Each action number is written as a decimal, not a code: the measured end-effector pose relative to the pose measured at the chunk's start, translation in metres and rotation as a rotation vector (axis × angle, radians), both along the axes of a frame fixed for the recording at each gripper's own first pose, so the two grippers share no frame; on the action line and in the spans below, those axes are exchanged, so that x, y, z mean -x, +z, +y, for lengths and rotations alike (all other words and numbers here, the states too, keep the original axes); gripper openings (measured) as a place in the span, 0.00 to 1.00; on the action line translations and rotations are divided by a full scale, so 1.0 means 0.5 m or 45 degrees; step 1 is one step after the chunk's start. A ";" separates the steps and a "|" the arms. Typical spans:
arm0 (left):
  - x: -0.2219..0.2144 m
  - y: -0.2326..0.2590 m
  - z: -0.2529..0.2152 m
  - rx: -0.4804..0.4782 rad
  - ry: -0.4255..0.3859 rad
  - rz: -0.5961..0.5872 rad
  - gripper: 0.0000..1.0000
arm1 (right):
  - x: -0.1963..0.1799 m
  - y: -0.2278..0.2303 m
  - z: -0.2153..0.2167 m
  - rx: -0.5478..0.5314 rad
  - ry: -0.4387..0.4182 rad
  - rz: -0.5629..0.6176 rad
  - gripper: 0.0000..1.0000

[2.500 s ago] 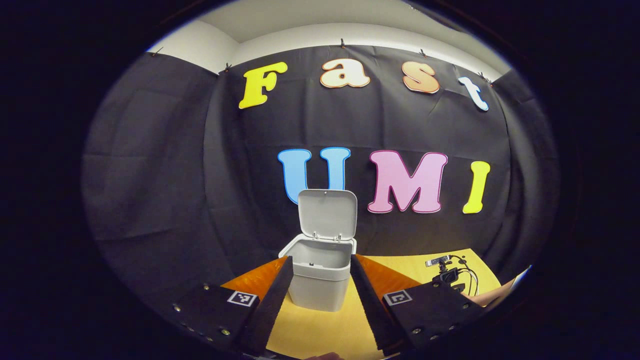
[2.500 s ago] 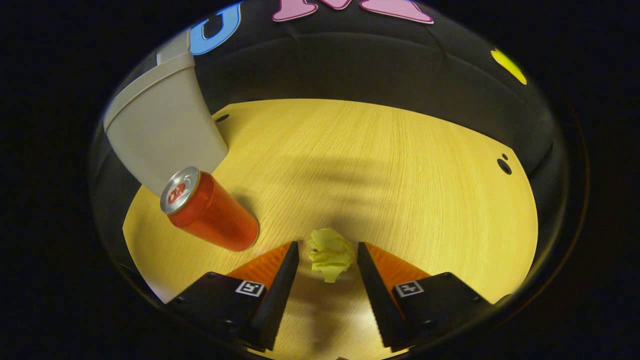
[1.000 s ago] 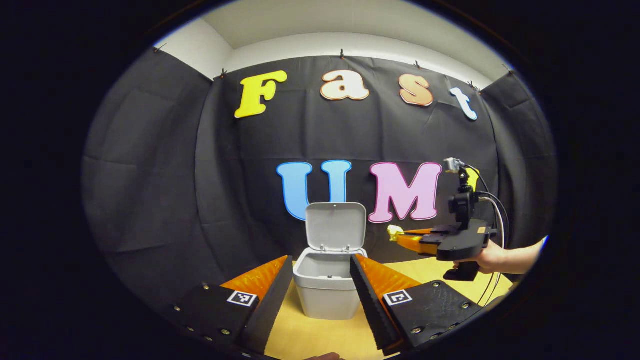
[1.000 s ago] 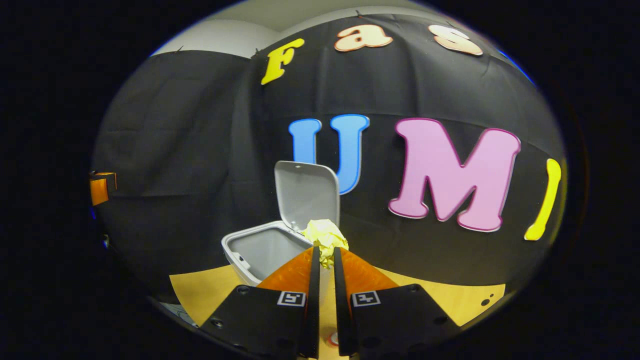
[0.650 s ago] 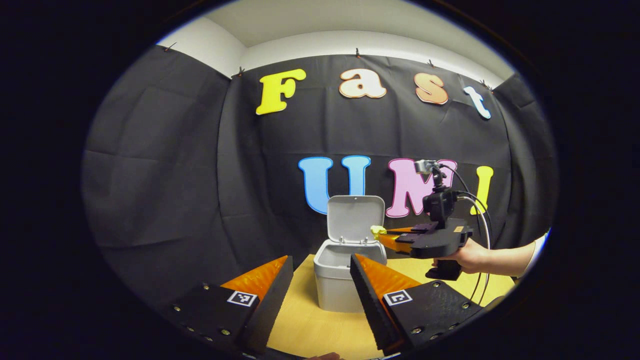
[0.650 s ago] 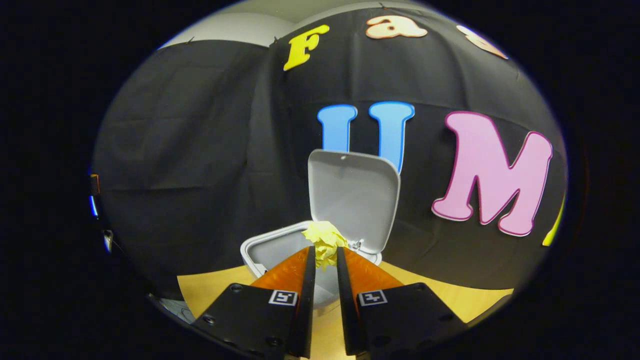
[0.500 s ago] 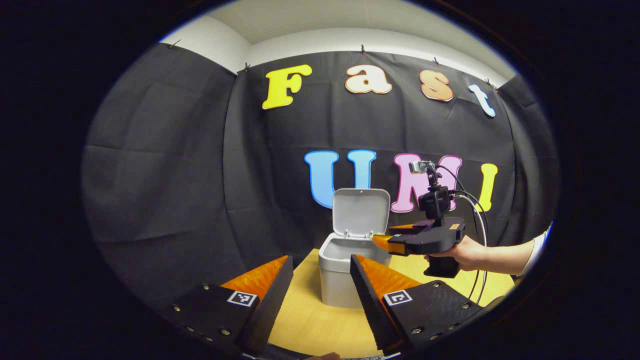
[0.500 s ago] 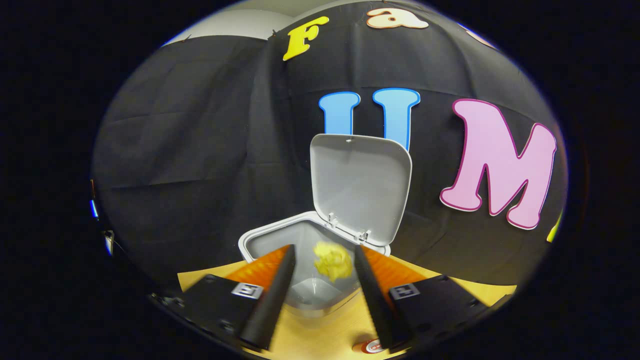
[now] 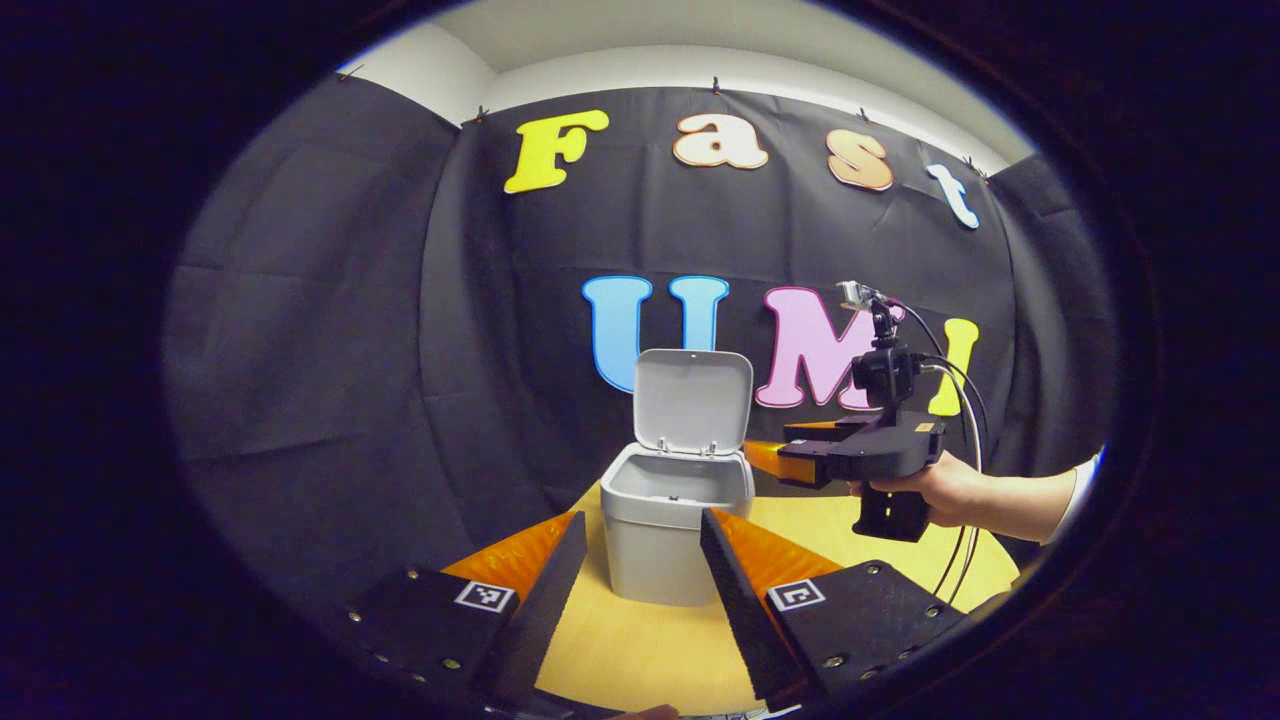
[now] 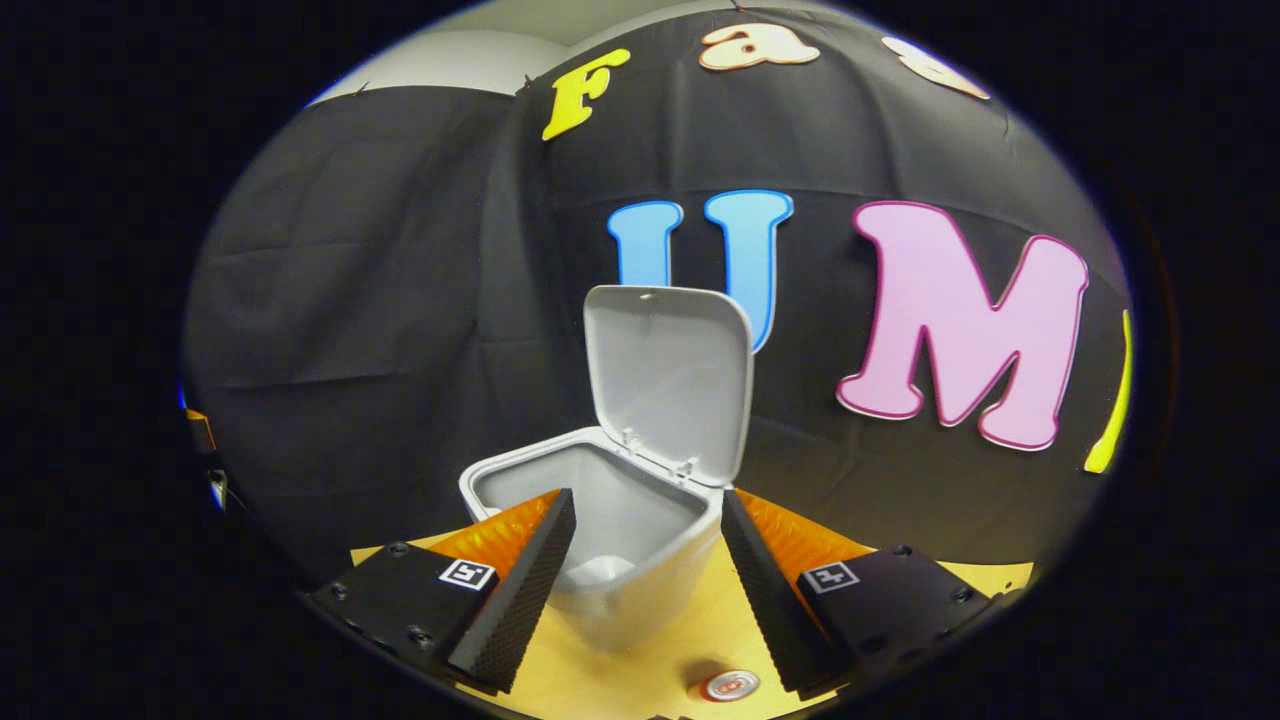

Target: Press the lid of the desktop garbage bin to open it, pick up the crumpled paper on the desktop and throw it into the bin, then pick up the pop can on the desktop and drop it into the bin, and finally close the garbage bin lid.

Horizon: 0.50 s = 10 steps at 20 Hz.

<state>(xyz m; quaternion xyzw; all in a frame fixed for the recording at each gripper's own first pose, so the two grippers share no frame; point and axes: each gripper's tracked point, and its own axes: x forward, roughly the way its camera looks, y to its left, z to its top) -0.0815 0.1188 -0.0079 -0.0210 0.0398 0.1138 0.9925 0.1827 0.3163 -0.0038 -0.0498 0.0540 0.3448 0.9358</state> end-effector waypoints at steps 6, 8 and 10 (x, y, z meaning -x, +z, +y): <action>-0.151 -0.127 -0.190 -0.021 -0.229 0.040 0.77 | 0.007 0.016 -0.228 0.026 -0.148 -0.013 0.95; -0.207 -0.186 -0.250 0.051 -0.263 0.058 0.77 | 0.010 0.024 -0.318 0.050 -0.207 -0.034 0.95; -0.256 -0.234 -0.304 0.086 -0.283 0.081 0.77 | 0.013 0.025 -0.408 0.091 -0.273 -0.055 0.95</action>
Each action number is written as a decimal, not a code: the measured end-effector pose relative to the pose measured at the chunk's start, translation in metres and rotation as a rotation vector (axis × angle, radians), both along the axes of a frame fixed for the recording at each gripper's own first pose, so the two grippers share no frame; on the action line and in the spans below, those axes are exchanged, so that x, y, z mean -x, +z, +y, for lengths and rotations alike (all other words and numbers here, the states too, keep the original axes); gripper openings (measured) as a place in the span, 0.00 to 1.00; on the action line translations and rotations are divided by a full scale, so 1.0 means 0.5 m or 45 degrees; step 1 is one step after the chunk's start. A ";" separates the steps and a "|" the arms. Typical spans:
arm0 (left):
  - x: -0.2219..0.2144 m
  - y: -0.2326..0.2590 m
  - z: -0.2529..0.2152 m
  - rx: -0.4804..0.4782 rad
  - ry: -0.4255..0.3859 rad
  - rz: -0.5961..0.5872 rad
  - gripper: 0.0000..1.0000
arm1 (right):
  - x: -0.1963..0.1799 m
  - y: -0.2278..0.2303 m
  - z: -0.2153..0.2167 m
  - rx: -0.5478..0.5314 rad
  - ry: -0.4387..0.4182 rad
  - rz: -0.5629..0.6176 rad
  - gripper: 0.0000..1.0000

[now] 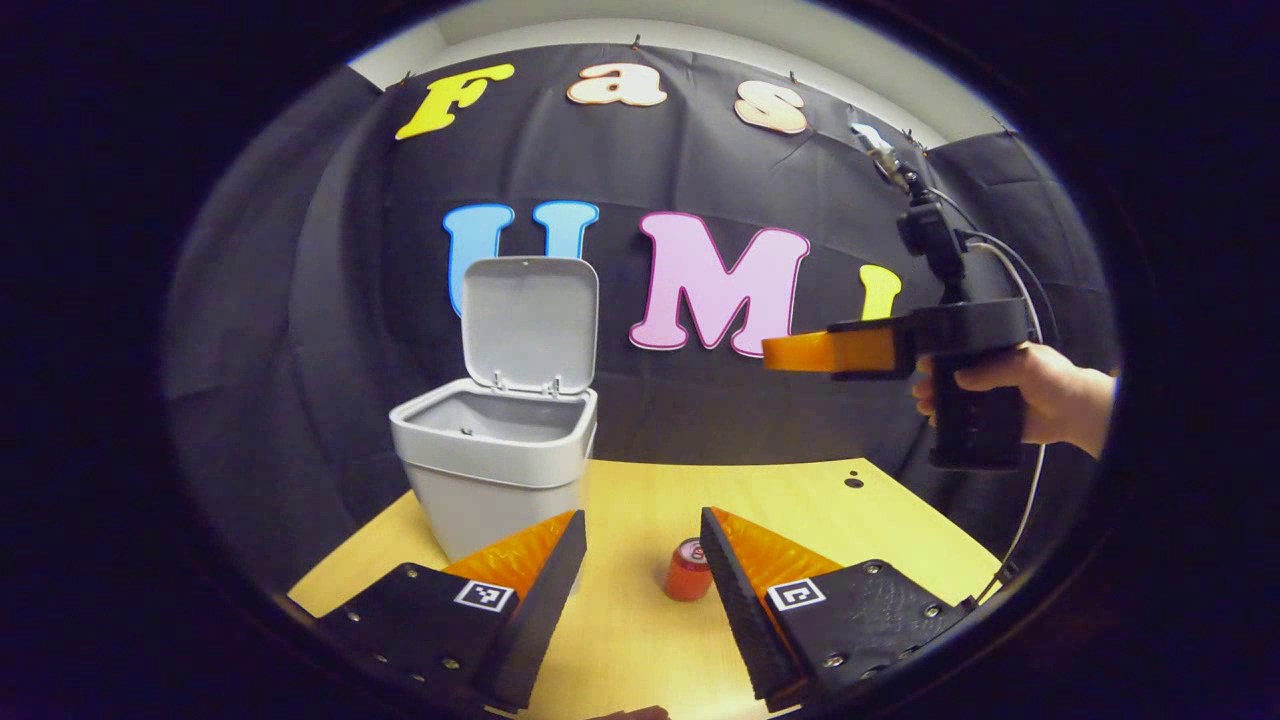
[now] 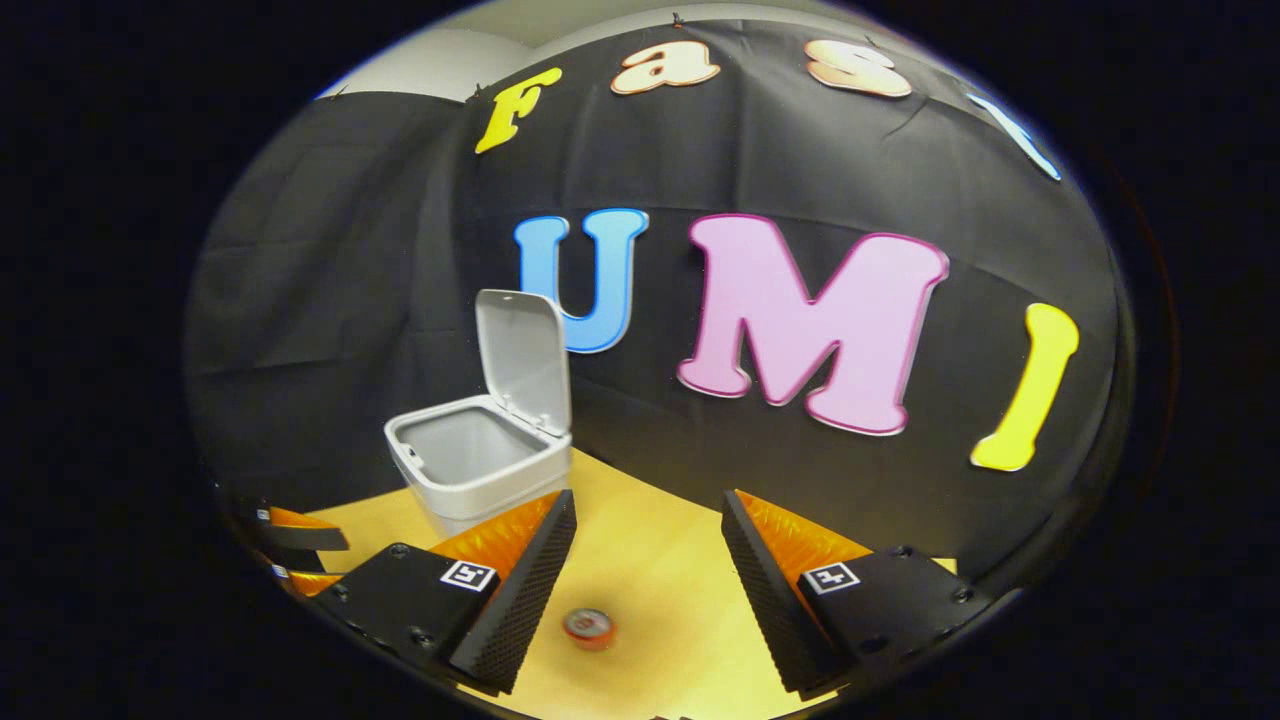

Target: Press the lid of the desktop garbage bin to open it, pick up the crumpled paper on the desktop and throw it into the bin, then pick up the pop can on the desktop and drop it into the bin, and finally close the garbage bin lid.

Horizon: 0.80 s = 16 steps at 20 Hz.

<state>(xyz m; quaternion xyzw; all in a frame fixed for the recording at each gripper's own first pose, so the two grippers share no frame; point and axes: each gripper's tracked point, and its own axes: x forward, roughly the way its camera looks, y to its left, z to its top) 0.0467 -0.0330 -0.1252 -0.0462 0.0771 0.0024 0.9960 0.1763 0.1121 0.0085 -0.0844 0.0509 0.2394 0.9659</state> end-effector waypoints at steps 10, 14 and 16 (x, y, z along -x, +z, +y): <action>-0.210 -0.149 -0.146 0.026 -0.155 -0.032 0.77 | -0.001 -0.070 -0.286 0.057 -0.206 0.101 0.95; -0.267 -0.194 -0.130 0.018 -0.084 -0.010 0.78 | -0.017 -0.097 -0.318 0.066 -0.225 0.140 0.95; -0.287 -0.216 -0.127 -0.001 -0.067 0.010 0.78 | -0.027 -0.105 -0.307 0.072 -0.218 0.153 0.95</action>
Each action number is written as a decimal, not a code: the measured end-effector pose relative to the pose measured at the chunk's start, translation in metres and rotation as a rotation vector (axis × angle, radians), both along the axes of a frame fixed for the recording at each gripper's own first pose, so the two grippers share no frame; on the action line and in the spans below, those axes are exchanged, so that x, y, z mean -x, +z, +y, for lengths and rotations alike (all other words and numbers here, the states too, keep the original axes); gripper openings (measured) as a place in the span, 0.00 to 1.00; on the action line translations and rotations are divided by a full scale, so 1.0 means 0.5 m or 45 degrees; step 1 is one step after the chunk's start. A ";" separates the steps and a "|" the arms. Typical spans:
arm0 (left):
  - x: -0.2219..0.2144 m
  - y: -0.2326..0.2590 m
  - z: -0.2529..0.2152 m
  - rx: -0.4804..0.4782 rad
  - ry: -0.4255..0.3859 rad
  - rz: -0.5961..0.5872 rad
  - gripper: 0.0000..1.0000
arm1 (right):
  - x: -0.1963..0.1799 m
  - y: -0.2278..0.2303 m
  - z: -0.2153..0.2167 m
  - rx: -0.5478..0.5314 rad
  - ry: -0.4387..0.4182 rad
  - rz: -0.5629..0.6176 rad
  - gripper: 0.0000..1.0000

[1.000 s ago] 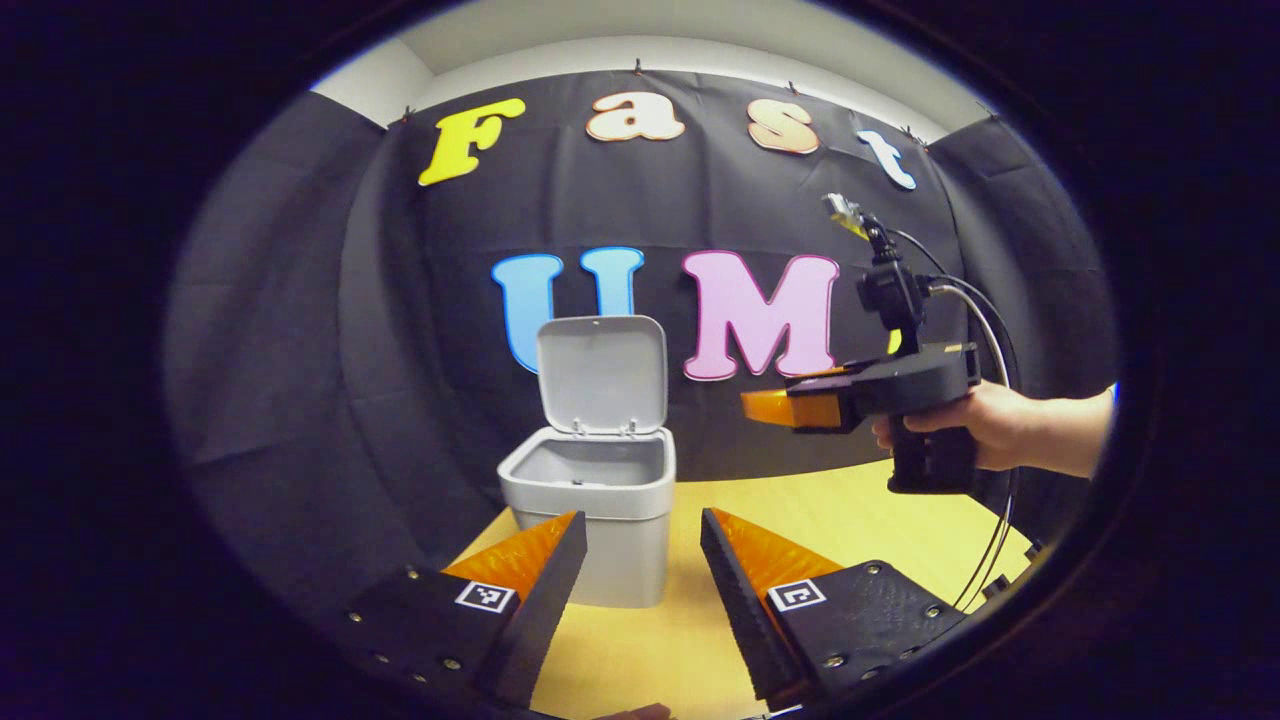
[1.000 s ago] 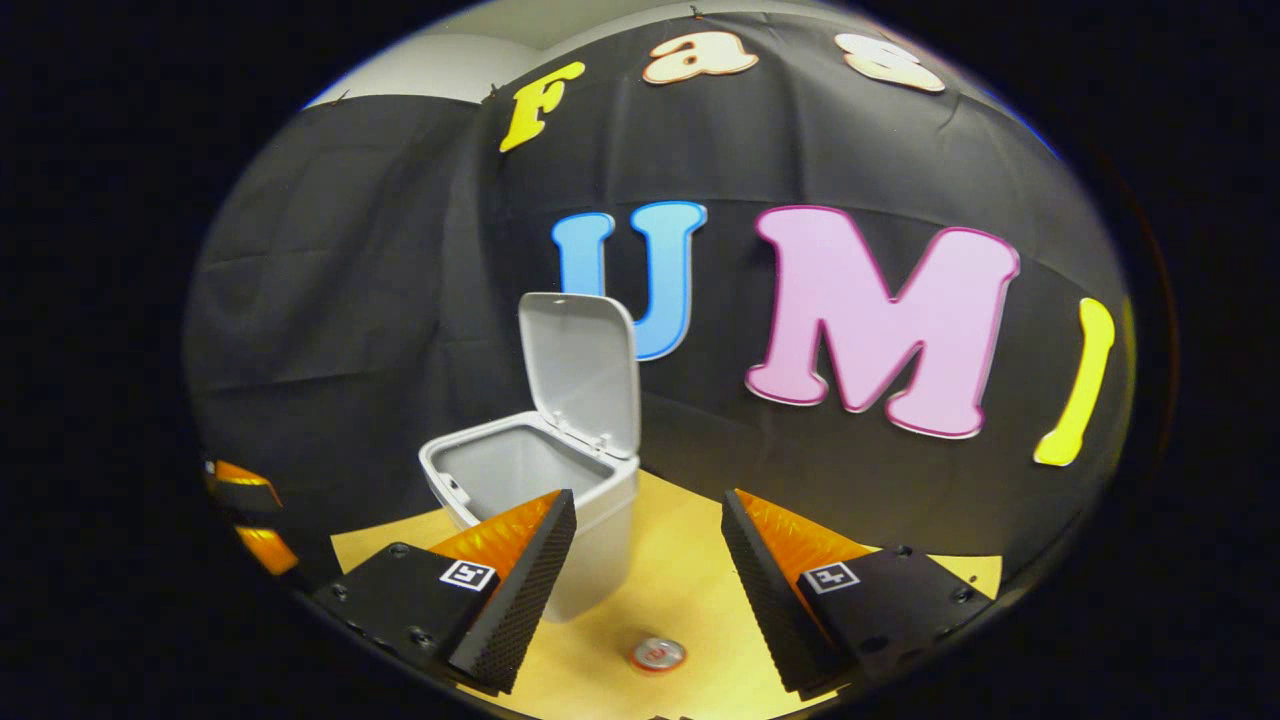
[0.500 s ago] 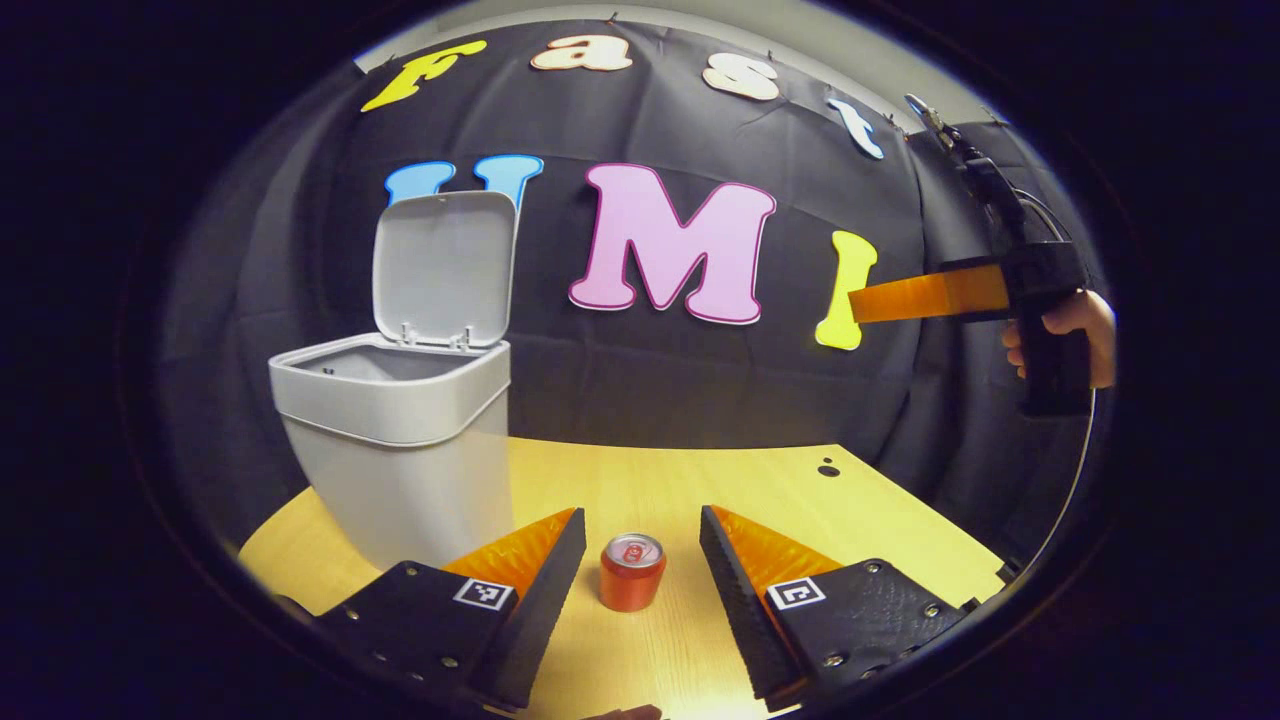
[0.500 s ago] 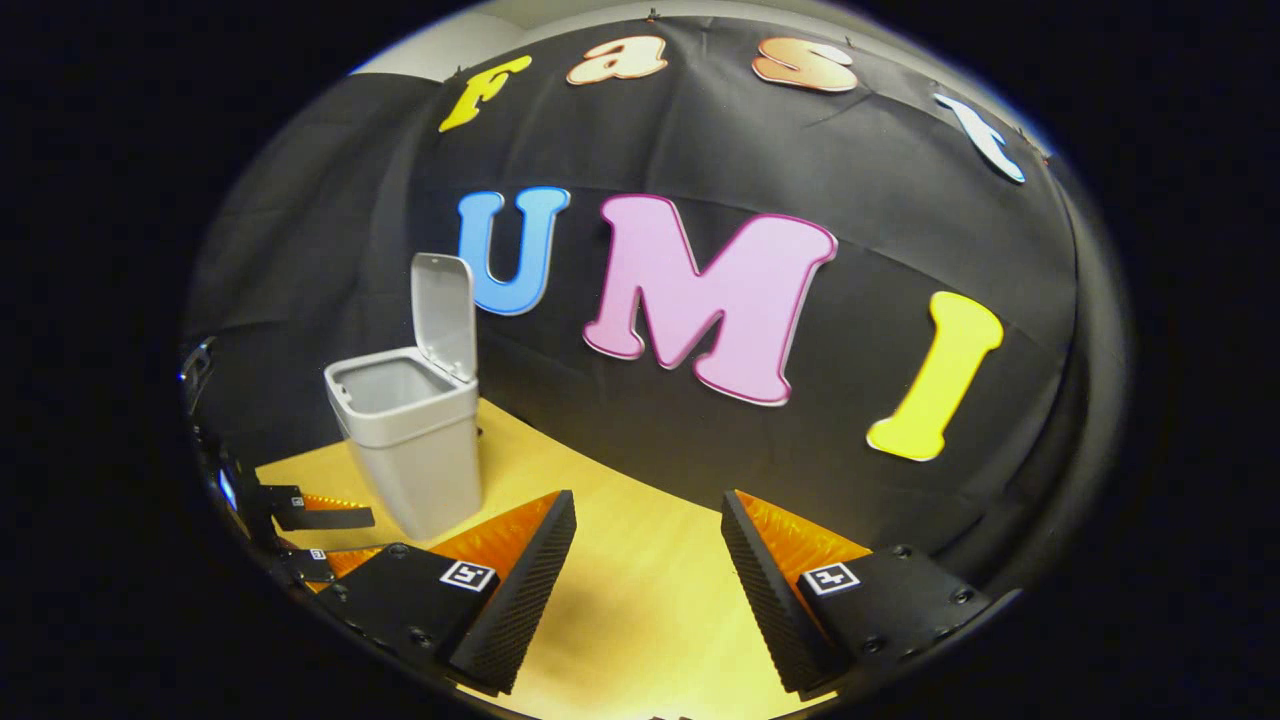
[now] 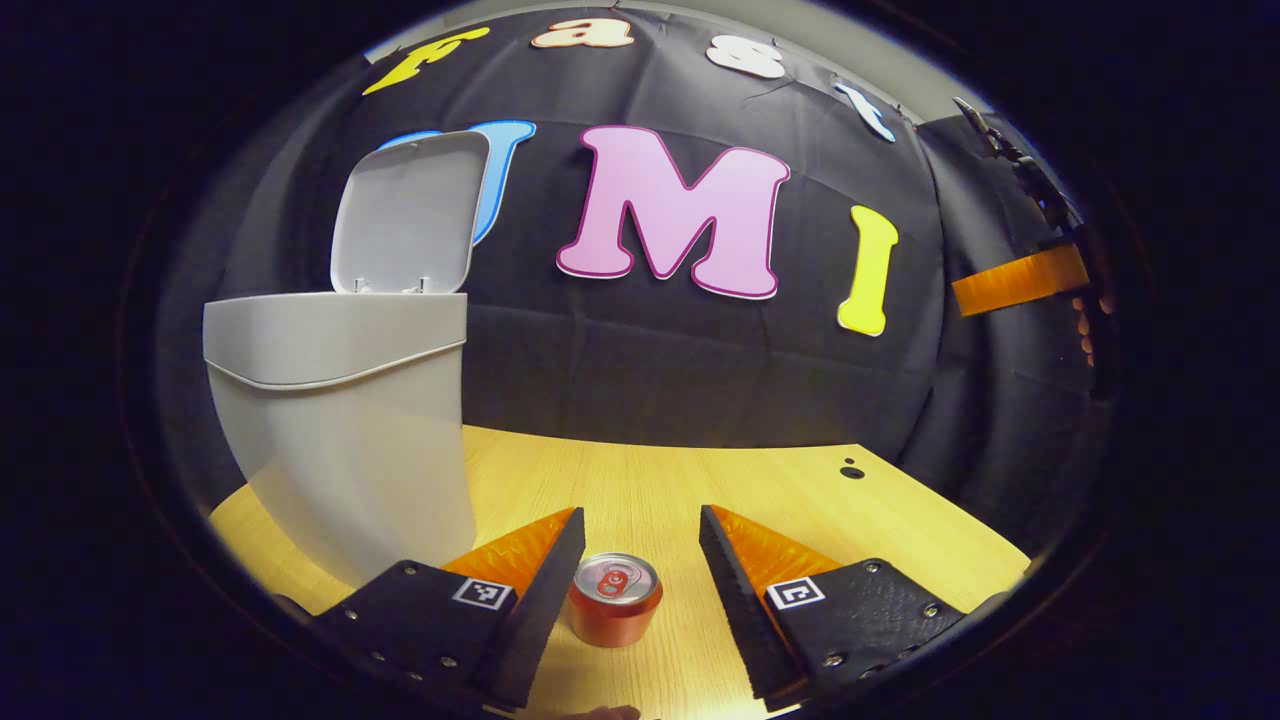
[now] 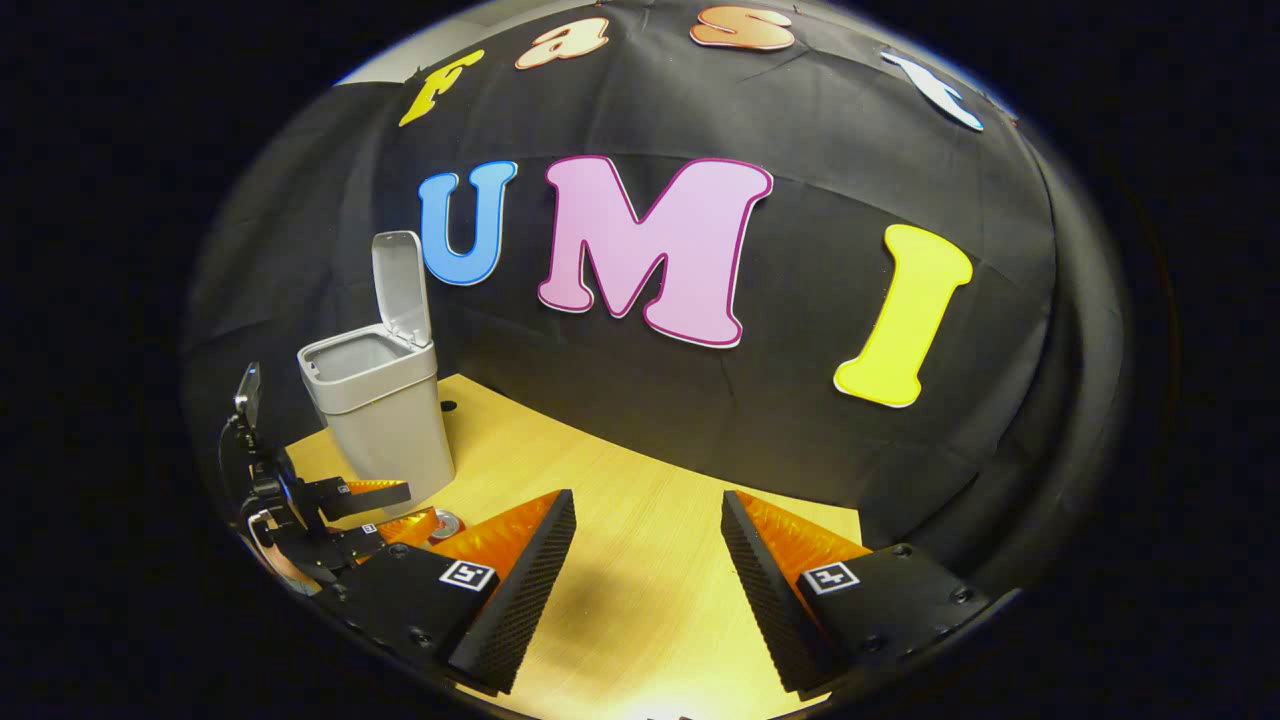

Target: Press the lid of the desktop garbage bin to open it, pick up the crumpled paper on the desktop and throw it into the bin, then pick up the pop can on the desktop and drop it into the bin, and finally close the garbage bin lid.

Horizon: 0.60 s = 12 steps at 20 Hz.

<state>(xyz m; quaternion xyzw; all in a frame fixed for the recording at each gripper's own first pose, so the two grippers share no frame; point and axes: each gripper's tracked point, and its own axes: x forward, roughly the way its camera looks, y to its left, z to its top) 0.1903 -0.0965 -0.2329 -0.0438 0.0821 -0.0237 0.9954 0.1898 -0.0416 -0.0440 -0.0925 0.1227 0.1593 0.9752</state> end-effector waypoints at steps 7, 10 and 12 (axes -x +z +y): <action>-0.047 -0.055 0.011 -0.060 0.019 0.039 0.78 | -0.027 -0.031 0.021 0.000 0.037 0.041 0.95; -0.061 -0.080 0.015 -0.062 0.022 0.066 0.78 | -0.033 -0.042 0.019 0.009 0.038 0.059 0.95; -0.069 -0.103 0.017 -0.056 0.027 0.095 0.78 | -0.038 -0.050 0.018 0.017 0.034 0.069 0.95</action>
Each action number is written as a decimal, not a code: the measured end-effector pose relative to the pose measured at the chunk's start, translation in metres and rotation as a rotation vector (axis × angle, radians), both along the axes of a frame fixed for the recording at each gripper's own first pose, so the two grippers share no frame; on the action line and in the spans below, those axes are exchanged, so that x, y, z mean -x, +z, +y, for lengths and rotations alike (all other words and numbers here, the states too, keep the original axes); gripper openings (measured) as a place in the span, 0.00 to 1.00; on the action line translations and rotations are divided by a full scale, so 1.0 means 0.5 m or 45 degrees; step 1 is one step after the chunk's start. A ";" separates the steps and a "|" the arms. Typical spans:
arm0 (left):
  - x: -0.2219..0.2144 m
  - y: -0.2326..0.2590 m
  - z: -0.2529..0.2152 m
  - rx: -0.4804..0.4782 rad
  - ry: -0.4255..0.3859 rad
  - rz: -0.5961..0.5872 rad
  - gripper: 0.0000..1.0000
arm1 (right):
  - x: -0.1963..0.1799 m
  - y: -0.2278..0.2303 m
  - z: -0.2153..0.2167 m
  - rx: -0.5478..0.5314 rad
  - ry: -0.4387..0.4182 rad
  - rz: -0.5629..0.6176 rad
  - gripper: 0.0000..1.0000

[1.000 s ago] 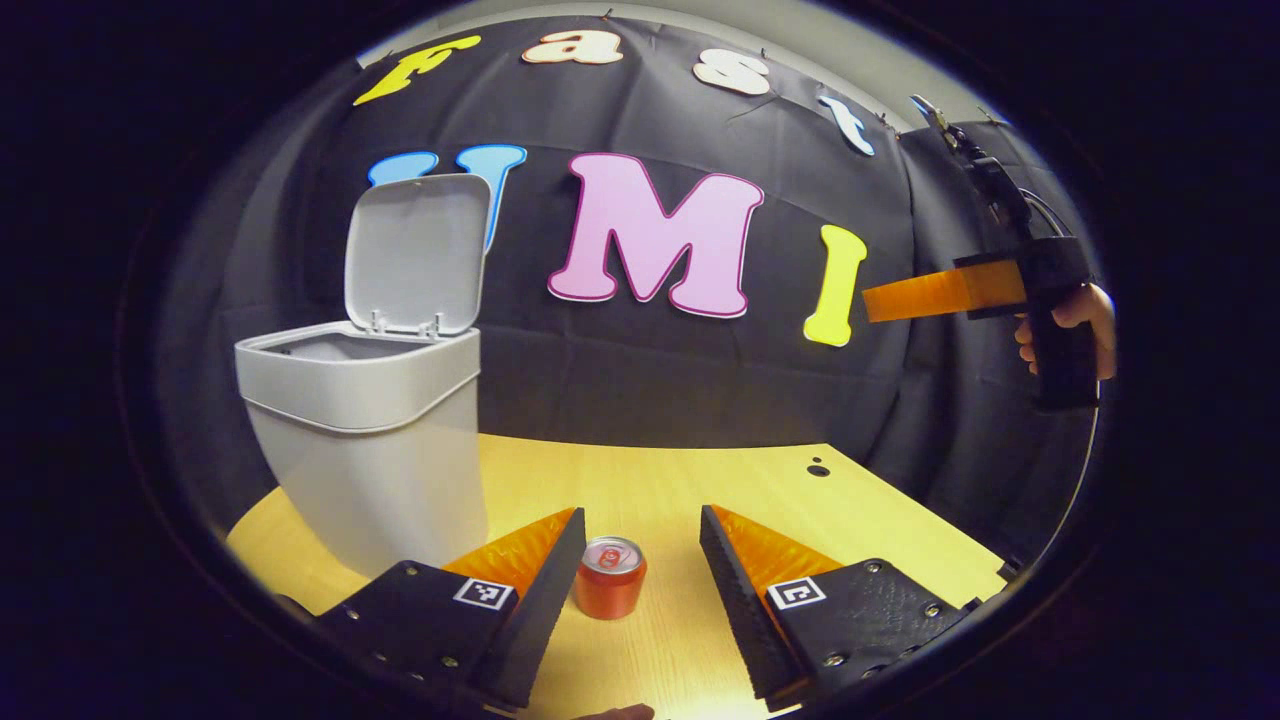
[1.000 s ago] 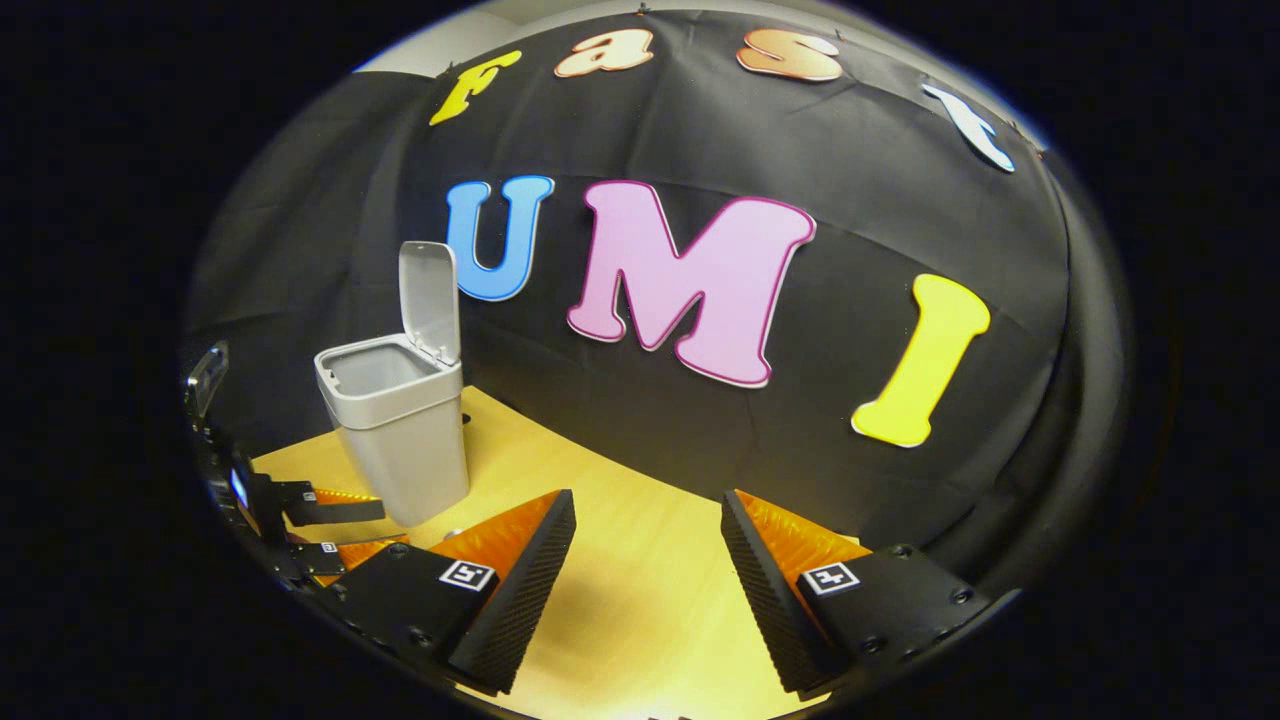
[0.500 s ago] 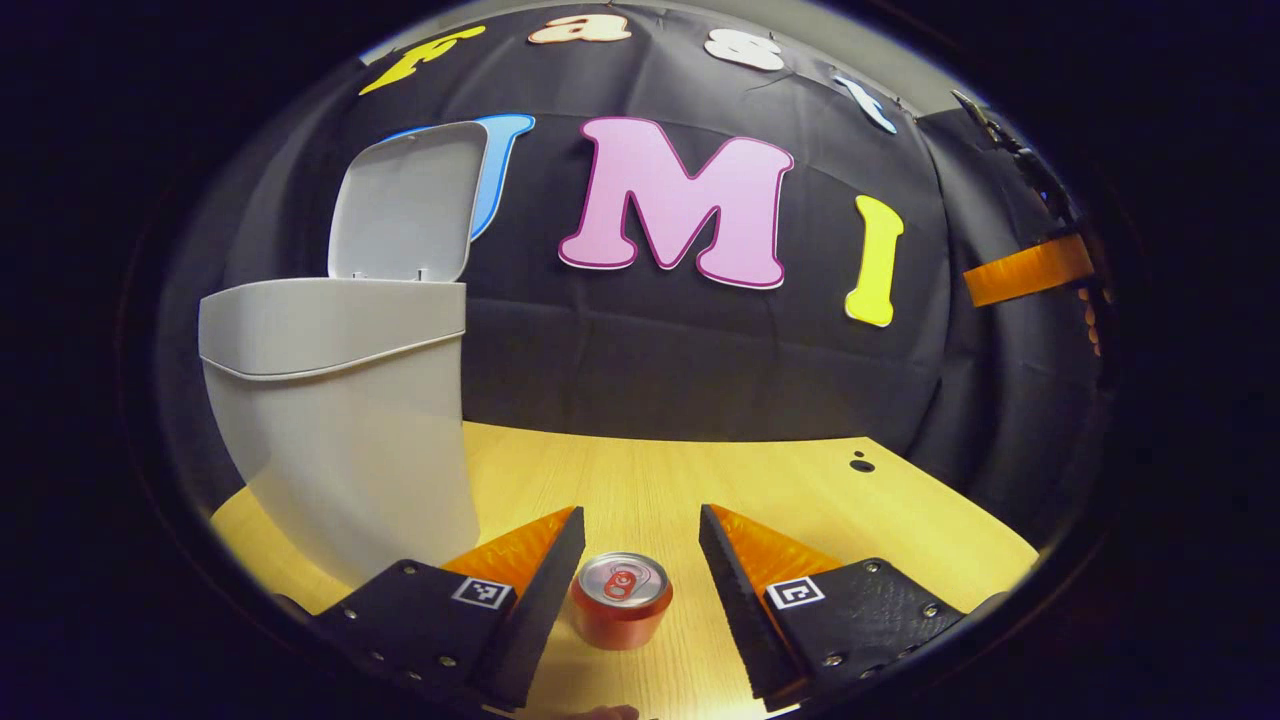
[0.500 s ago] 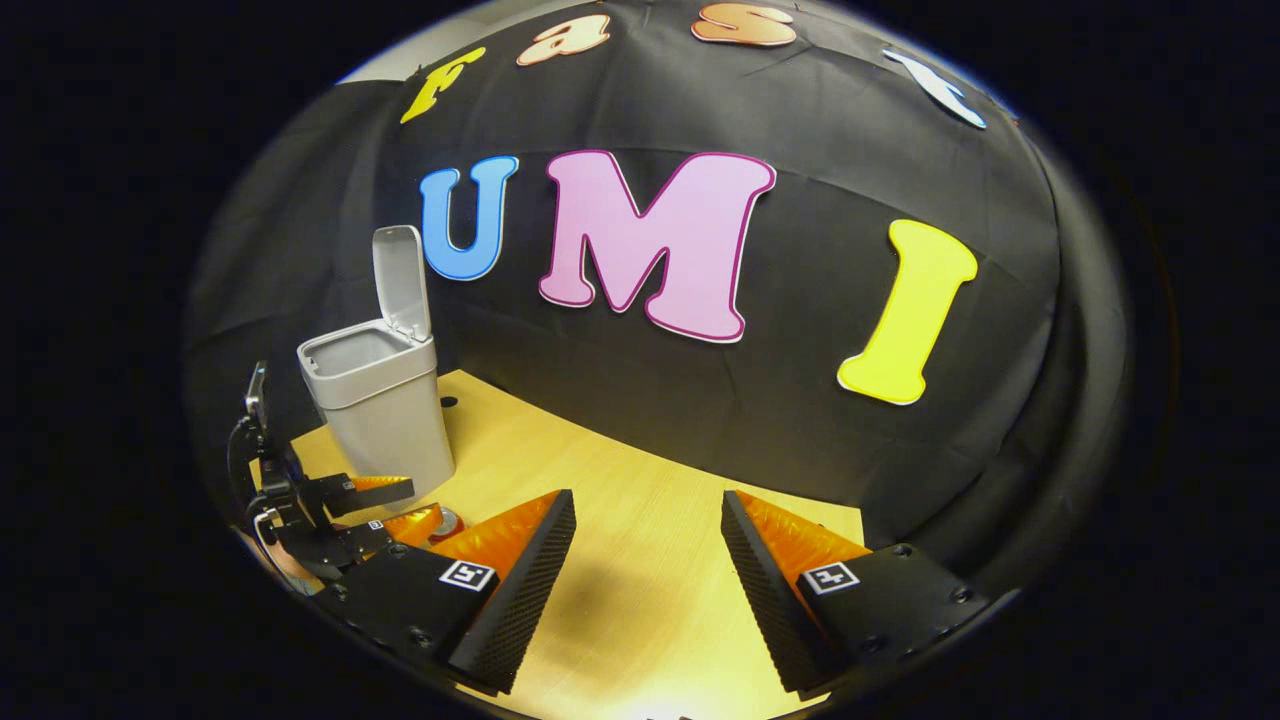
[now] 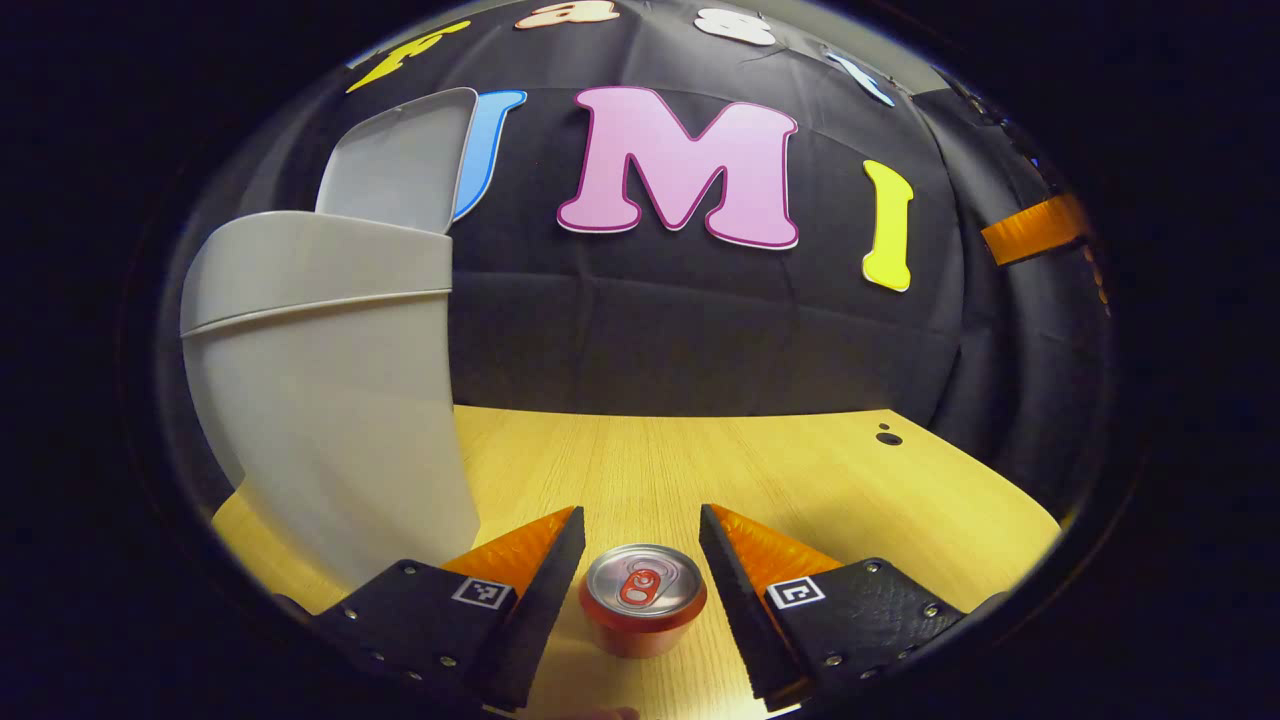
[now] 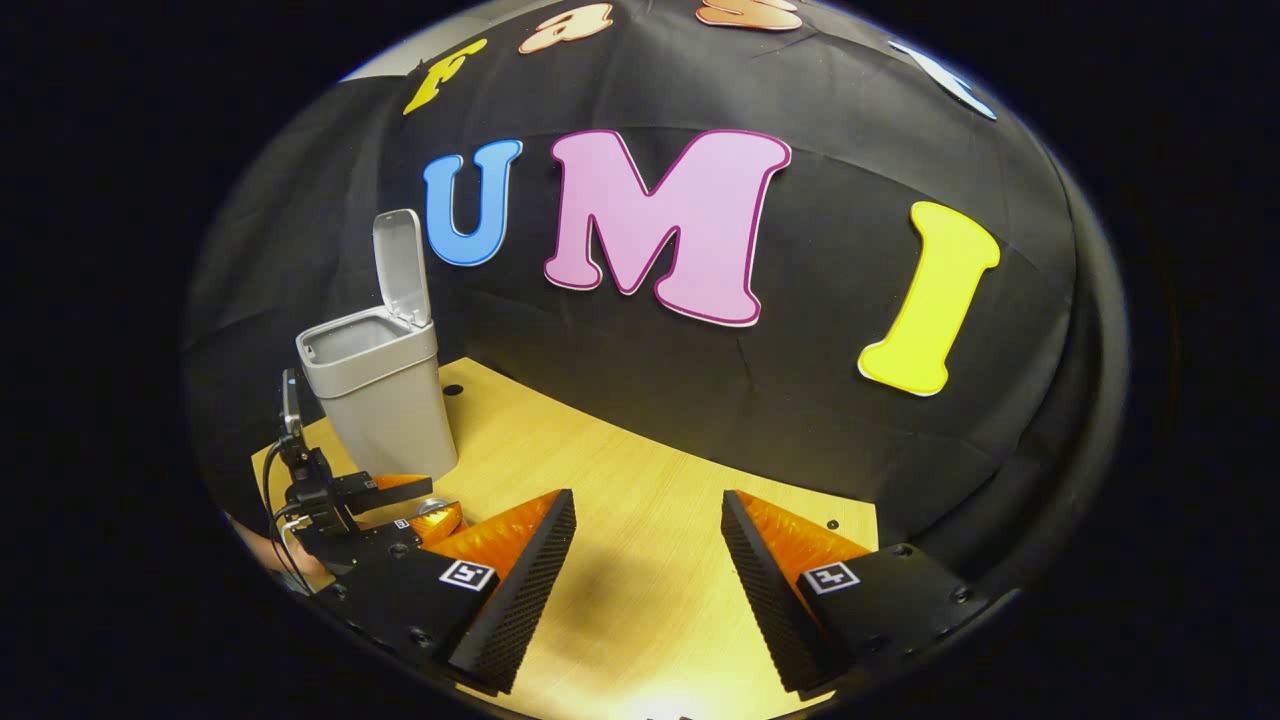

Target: Press the lid of the desktop garbage bin to open it, pick up the crumpled paper on the desktop and throw it into the bin, then pick up the pop can on the desktop and drop it into the bin, and finally close the garbage bin lid.

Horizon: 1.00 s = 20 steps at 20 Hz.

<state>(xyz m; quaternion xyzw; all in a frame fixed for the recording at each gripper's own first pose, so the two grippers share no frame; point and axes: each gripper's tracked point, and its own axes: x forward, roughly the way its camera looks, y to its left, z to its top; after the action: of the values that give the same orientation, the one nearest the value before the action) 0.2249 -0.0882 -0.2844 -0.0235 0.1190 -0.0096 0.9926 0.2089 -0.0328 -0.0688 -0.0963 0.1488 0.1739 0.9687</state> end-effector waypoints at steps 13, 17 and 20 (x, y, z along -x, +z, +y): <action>0.001 -0.137 -0.001 -0.027 0.011 0.245 0.86 | -0.009 -0.023 -0.007 0.010 -0.023 0.038 0.95; 0.006 -0.140 0.001 -0.025 0.027 0.261 0.86 | 0.001 -0.026 -0.009 0.015 -0.023 0.036 0.95; 0.018 -0.112 0.005 -0.023 0.023 0.266 0.86 | 0.010 -0.025 -0.015 0.000 -0.031 0.036 0.95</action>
<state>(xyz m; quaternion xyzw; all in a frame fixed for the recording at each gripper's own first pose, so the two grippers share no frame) 0.2161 -0.0857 -0.3405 -0.0164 0.2218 0.0031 0.9749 0.2039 -0.0406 -0.0813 -0.0922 0.1638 0.1632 0.9685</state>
